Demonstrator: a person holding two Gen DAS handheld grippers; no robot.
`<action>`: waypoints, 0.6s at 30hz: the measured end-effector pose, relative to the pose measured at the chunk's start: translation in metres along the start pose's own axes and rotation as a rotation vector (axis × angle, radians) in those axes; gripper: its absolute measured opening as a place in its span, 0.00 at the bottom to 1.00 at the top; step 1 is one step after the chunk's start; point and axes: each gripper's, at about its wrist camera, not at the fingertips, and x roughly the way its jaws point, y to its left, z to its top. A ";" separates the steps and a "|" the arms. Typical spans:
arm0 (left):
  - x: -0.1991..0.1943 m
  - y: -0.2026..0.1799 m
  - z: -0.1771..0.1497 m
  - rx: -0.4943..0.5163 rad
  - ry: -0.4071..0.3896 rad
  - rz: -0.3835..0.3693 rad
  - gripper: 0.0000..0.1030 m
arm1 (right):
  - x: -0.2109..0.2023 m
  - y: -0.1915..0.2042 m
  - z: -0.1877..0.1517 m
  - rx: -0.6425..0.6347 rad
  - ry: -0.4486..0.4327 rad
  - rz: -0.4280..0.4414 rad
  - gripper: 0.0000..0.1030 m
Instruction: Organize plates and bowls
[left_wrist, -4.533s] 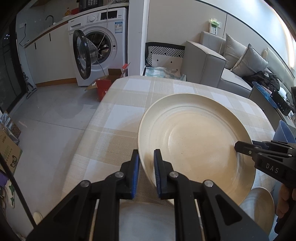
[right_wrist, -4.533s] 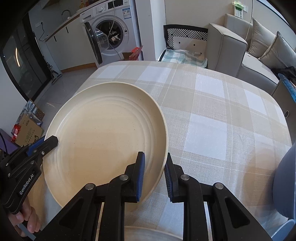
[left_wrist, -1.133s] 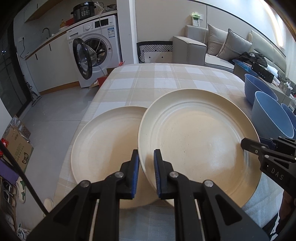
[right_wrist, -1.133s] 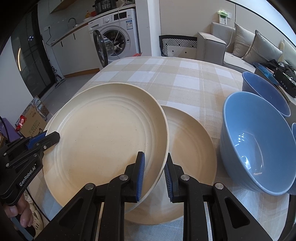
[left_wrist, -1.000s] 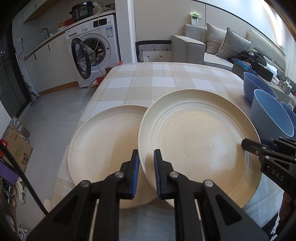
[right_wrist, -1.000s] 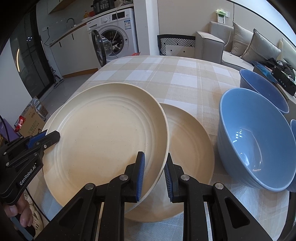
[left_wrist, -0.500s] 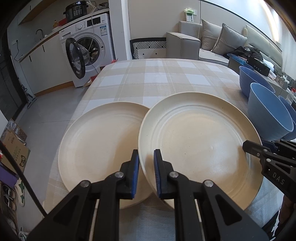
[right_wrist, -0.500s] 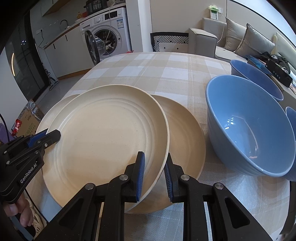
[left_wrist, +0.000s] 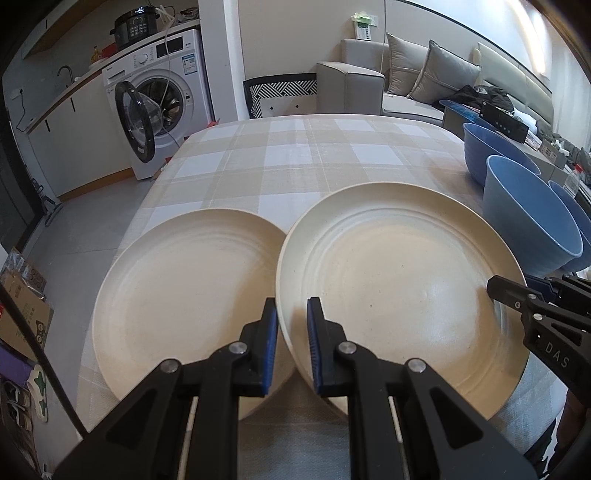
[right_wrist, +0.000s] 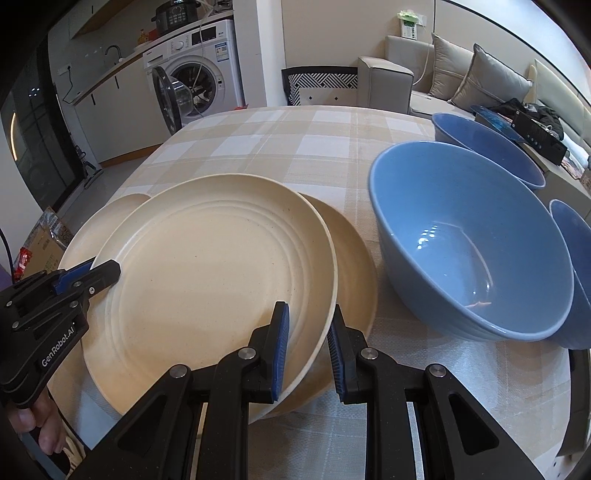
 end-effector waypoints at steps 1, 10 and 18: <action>0.000 -0.002 0.000 0.004 0.000 -0.003 0.13 | 0.000 -0.002 -0.001 0.005 0.000 -0.003 0.20; 0.004 -0.012 0.004 0.026 -0.004 -0.014 0.13 | 0.000 -0.011 -0.001 0.021 -0.005 -0.025 0.20; 0.009 -0.018 0.007 0.052 0.001 -0.024 0.13 | -0.002 -0.015 0.000 0.019 -0.013 -0.057 0.20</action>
